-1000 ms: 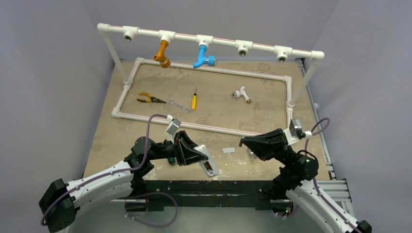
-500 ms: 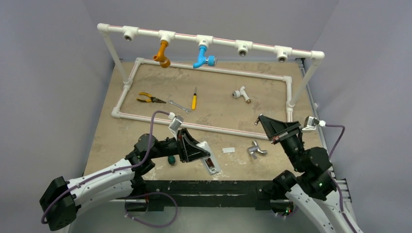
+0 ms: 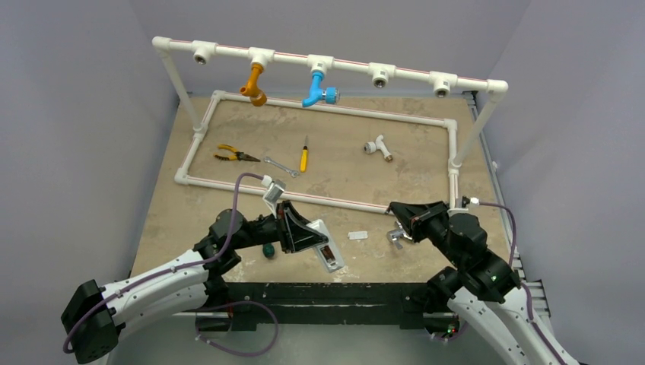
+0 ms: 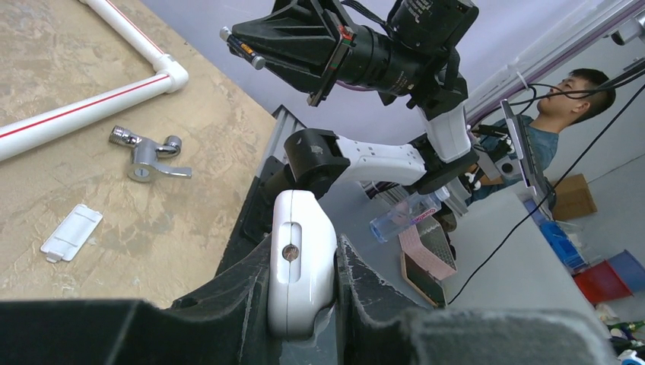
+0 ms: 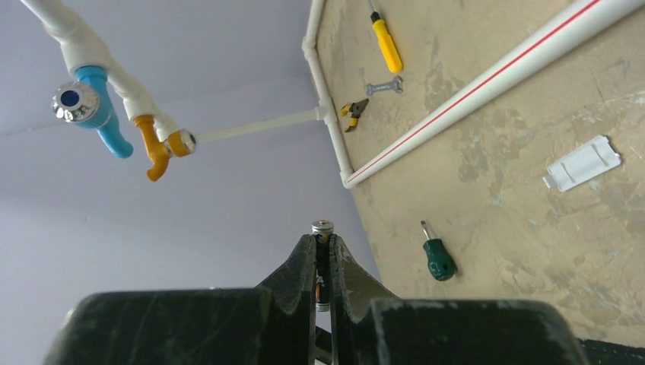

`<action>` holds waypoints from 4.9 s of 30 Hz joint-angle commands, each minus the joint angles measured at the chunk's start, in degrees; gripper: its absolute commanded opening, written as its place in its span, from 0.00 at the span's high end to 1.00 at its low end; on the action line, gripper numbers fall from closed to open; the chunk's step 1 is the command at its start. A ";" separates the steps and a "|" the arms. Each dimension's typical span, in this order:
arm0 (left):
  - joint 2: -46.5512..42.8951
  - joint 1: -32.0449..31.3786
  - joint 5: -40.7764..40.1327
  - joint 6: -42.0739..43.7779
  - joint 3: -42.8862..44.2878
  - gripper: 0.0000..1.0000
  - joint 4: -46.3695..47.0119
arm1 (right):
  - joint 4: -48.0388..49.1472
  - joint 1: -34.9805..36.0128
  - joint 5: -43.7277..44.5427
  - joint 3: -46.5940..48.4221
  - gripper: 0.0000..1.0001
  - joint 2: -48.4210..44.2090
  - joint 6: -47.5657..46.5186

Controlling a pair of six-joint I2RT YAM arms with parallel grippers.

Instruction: Load the batteries into the remote control

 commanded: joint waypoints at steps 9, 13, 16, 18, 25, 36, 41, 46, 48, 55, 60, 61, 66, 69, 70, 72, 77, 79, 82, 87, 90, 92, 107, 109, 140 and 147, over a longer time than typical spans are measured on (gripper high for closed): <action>-0.23 -0.46 -1.45 -1.19 2.53 1.00 0.16 | 4.01 0.15 -2.94 -1.39 1.00 0.87 -0.17; 0.76 -0.45 -2.65 -1.66 2.55 1.00 -0.72 | 12.26 0.21 -9.31 4.74 1.00 12.04 -24.87; 1.39 -0.41 -7.42 -3.41 2.43 1.00 -4.62 | 11.29 3.09 -8.97 8.54 1.00 17.23 -38.36; 1.74 -0.39 -9.86 -5.26 1.60 1.00 -5.53 | 14.69 7.58 -3.97 7.25 1.00 16.59 -42.85; 4.74 -0.33 -12.09 -11.22 -2.48 1.00 0.47 | 15.51 24.60 6.33 10.52 1.00 26.01 -51.19; 6.74 -0.32 -12.38 -13.98 -3.04 1.00 1.65 | 27.27 40.95 12.91 10.01 1.00 32.53 -61.99; 7.36 -0.32 -12.73 -16.42 -3.45 1.00 2.45 | 30.93 41.54 7.61 7.90 1.00 32.35 -66.46; 7.52 -0.32 -12.26 -20.22 -4.26 1.00 5.34 | 37.70 41.76 4.74 3.02 1.00 29.73 -68.90; 7.49 -0.34 -11.91 -21.37 -4.52 1.00 6.40 | 39.35 41.84 4.35 1.36 1.00 28.14 -70.22; 7.68 -0.32 -9.78 -23.61 -4.40 1.00 8.81 | 37.74 41.88 4.41 0.56 1.00 24.82 -74.21; 7.95 -0.33 -8.93 -23.81 -4.02 1.00 9.27 | 37.32 41.87 4.55 0.04 1.00 23.73 -75.36; 8.05 -0.36 -8.77 -23.89 -4.06 1.00 9.59 | 37.38 41.83 4.75 -0.16 1.00 23.51 -75.59; 8.86 -0.32 -7.25 -25.13 -3.79 1.00 11.76 | 37.65 41.88 4.45 -0.99 1.00 22.56 -76.40; 9.48 -0.34 -6.72 -26.13 -3.37 1.00 13.22 | 38.29 41.83 3.99 -1.71 1.00 21.95 -76.73; 9.69 -0.36 -6.65 -26.41 -3.25 1.00 13.62 | 38.61 41.84 3.83 -2.00 1.00 21.76 -76.83; 10.06 -0.35 -6.43 -26.98 -3.16 1.00 14.54 | 38.88 41.83 3.72 -2.45 1.00 21.47 -76.87; 10.40 -0.37 -6.32 -28.57 -3.70 1.00 16.69 | 38.68 41.86 3.29 -3.42 1.00 20.60 -77.14; 10.40 -0.39 -6.36 -29.22 -4.04 1.00 17.65 | 38.41 41.83 3.21 -3.76 1.00 20.07 -77.22; 10.05 -0.37 -6.77 -29.72 -4.29 1.00 18.25 | 38.14 41.85 3.03 -4.37 1.00 19.71 -76.97; 9.15 -0.33 -7.86 -29.28 -4.29 1.00 17.58 | 37.20 41.87 2.34 -4.65 1.00 19.72 -76.01; 8.62 -0.39 -8.35 -28.84 -4.28 1.00 16.98 | 36.26 41.83 2.01 -4.66 1.00 19.57 -75.59; 8.37 -0.40 -8.62 -28.56 -4.28 1.00 16.31 | 35.51 41.88 1.66 -4.64 1.00 19.55 -75.35; 6.28 -0.38 -9.86 -26.89 -4.16 1.00 12.50 | 30.20 41.84 1.91 -4.99 1.00 17.54 -73.95; 6.45 -0.34 -9.89 -26.90 -4.11 1.00 12.64 | 29.57 41.93 2.03 -4.97 1.00 17.47 -73.89; 5.99 -0.37 -3.96 -19.89 -3.31 1.00 2.94 | 8.01 41.92 2.50 13.81 0.52 21.56 -103.87; 6.56 -0.39 -0.59 -16.35 -2.08 1.00 -0.25 | 5.05 41.87 -4.96 13.26 0.32 18.32 -115.02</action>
